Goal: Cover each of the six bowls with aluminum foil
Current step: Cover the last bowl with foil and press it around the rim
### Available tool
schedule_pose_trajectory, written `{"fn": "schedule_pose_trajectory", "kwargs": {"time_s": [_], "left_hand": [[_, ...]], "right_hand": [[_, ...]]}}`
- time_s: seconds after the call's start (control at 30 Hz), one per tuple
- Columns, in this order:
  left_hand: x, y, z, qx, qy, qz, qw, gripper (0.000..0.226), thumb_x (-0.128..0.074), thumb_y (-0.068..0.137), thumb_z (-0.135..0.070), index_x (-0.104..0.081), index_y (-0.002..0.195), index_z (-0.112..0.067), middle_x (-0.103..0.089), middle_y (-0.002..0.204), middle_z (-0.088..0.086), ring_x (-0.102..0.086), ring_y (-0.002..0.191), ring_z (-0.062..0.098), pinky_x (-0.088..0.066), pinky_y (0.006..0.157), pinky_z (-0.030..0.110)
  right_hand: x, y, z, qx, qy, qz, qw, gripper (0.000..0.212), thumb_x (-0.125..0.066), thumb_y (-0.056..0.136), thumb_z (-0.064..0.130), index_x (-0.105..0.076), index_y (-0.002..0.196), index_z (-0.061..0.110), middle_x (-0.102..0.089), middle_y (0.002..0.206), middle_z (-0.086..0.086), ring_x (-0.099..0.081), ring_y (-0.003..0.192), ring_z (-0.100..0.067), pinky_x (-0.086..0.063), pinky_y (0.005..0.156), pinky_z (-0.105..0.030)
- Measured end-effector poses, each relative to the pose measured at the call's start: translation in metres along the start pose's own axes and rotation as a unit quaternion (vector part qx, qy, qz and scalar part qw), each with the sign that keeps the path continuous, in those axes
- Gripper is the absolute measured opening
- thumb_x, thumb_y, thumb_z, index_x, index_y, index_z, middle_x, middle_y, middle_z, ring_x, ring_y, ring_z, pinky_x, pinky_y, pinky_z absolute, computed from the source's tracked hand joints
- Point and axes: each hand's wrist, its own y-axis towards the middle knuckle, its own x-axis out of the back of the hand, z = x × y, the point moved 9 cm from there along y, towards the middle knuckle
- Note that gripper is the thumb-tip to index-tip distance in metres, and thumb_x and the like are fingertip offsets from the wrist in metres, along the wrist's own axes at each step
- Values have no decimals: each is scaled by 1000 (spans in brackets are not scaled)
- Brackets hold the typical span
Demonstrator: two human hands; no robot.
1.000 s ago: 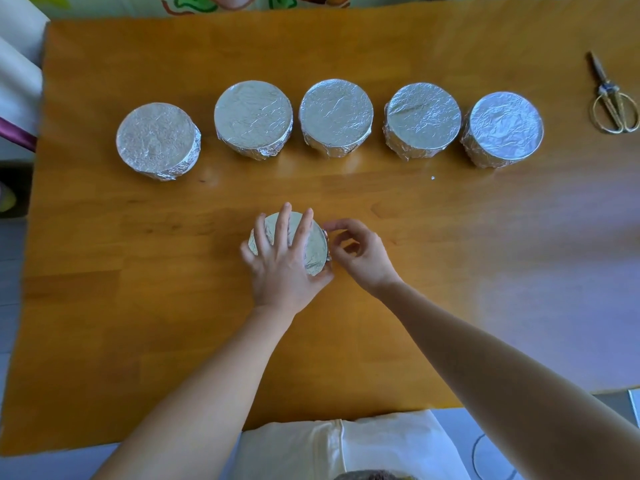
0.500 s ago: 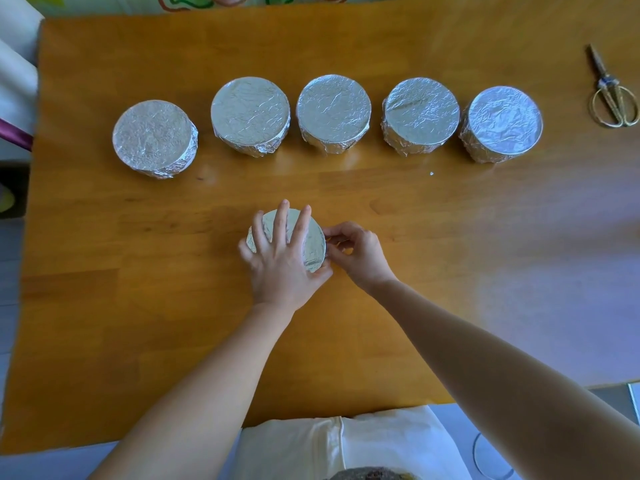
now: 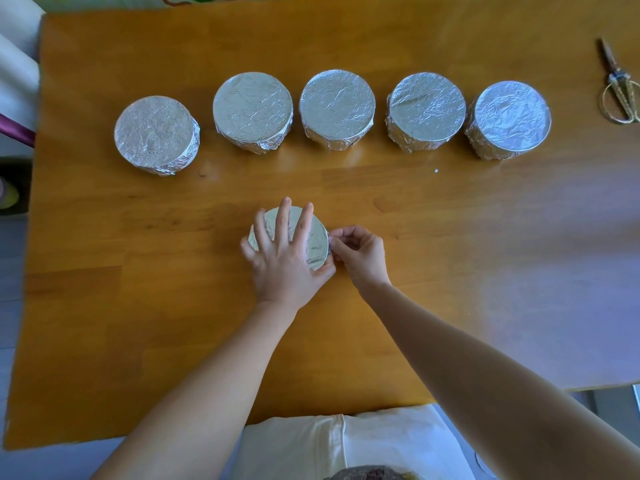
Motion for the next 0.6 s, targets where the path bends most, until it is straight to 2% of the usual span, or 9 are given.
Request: {"fn": "schedule_pose_trajectory", "kwargs": {"time_s": [0.13, 0.2, 0.27, 0.33, 0.4, 0.5, 0.6], "left_hand": [[1, -1, 0, 0, -1, -1, 1000, 89, -37, 75, -73, -25, 155, -34, -26, 162, 3, -27, 141, 41, -32, 97, 56], [1, 0, 1, 3, -3, -2, 1000, 90, -37, 75, -74, -25, 155, -34, -26, 162, 2, -27, 142, 41, -32, 97, 55], [1, 0, 1, 2, -7, -3, 1000, 89, -37, 75, -73, -26, 155, -35, -26, 162, 2, -27, 142, 41, -32, 97, 55], [0, 0, 1, 3, -7, -4, 1000, 88, -37, 76, -73, -26, 154, -35, -26, 161, 2, -27, 142, 41, -32, 97, 55], [1, 0, 1, 13, -11, -6, 1000, 87, -37, 76, -73, -28, 154, -35, -27, 161, 1, -28, 141, 40, -33, 97, 55], [1, 0, 1, 24, -14, -4, 1000, 87, -36, 76, -73, -27, 154, -35, -26, 161, 0, -27, 141, 40, -32, 97, 55], [1, -1, 2, 28, -12, 1, 1000, 89, -35, 75, -74, -24, 155, -35, -25, 162, 1, -26, 142, 40, -33, 96, 56]], "right_hand": [[1, -3, 6, 52, -63, -7, 997, 12, -67, 86, 2, -75, 93, 8, -76, 90, -3, -72, 86, -16, -59, 78, -32], [1, -5, 7, 59, -57, 38, 996, 20, -64, 87, -3, -75, 101, 5, -76, 100, -4, -71, 97, -16, -57, 87, -33], [0, -5, 9, 59, -49, 87, 993, 24, -65, 86, -7, -74, 105, 4, -74, 105, -5, -70, 102, -15, -55, 91, -29], [0, 1, 13, 58, -69, 96, 991, 22, -70, 83, -5, -75, 100, 8, -75, 100, -4, -71, 97, -15, -55, 87, -25], [0, 7, 15, 57, -84, 91, 991, 18, -73, 82, -1, -76, 94, 12, -76, 95, -4, -72, 92, -17, -56, 85, -28], [-1, 10, 12, 54, -97, 85, 990, 14, -73, 83, 0, -77, 93, 9, -76, 93, -5, -72, 88, -18, -57, 81, -27], [-3, 9, 10, 56, -110, 63, 990, 15, -70, 82, -4, -77, 91, 7, -76, 90, -3, -71, 83, -13, -55, 74, -22]]}}
